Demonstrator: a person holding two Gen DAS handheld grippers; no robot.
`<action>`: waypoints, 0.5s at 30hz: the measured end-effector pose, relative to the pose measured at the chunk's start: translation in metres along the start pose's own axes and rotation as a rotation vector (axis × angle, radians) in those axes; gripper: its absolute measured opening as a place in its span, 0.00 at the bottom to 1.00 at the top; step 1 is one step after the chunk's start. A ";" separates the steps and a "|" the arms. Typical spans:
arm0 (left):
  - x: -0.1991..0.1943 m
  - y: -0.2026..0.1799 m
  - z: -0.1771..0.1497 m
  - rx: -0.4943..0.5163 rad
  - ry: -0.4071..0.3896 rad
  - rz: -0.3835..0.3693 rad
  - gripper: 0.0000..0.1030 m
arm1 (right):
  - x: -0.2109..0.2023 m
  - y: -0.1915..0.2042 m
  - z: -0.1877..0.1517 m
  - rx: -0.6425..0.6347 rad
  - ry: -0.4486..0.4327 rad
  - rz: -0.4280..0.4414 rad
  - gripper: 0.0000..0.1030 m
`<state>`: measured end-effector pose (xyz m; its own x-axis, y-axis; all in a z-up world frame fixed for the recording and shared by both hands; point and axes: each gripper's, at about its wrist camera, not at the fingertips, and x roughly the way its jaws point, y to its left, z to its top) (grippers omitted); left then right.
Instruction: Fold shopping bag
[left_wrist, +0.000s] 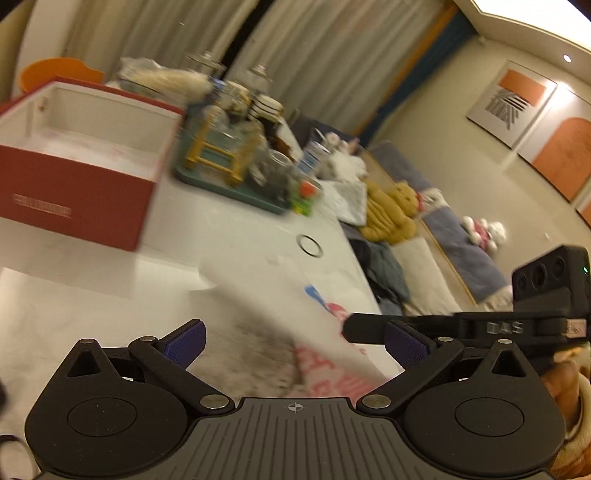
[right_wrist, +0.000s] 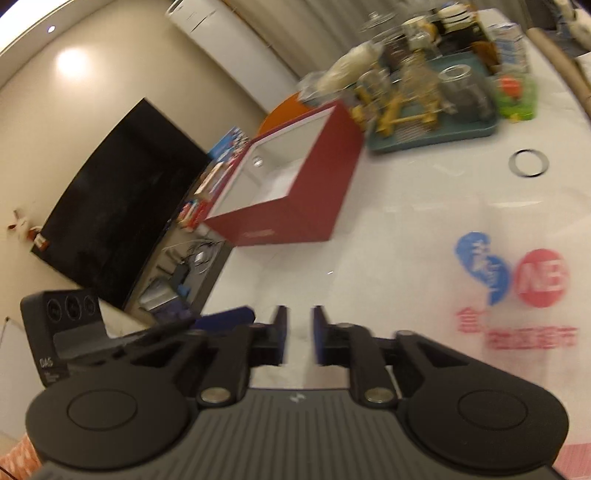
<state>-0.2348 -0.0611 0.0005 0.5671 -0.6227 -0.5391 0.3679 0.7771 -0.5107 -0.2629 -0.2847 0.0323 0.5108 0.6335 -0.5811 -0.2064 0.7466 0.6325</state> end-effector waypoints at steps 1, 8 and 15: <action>-0.006 0.006 0.002 -0.016 -0.021 -0.006 1.00 | -0.001 0.004 0.000 0.013 -0.006 0.028 0.24; -0.014 0.008 0.019 -0.002 -0.085 0.015 1.00 | -0.019 -0.010 -0.004 -0.085 0.022 -0.131 0.68; 0.023 -0.036 0.019 0.096 0.019 -0.038 1.00 | -0.029 -0.036 -0.015 -0.233 0.095 -0.372 0.26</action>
<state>-0.2209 -0.1011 0.0193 0.5374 -0.6527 -0.5340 0.4584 0.7576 -0.4647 -0.2828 -0.3268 0.0192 0.5096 0.3213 -0.7982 -0.2116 0.9460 0.2456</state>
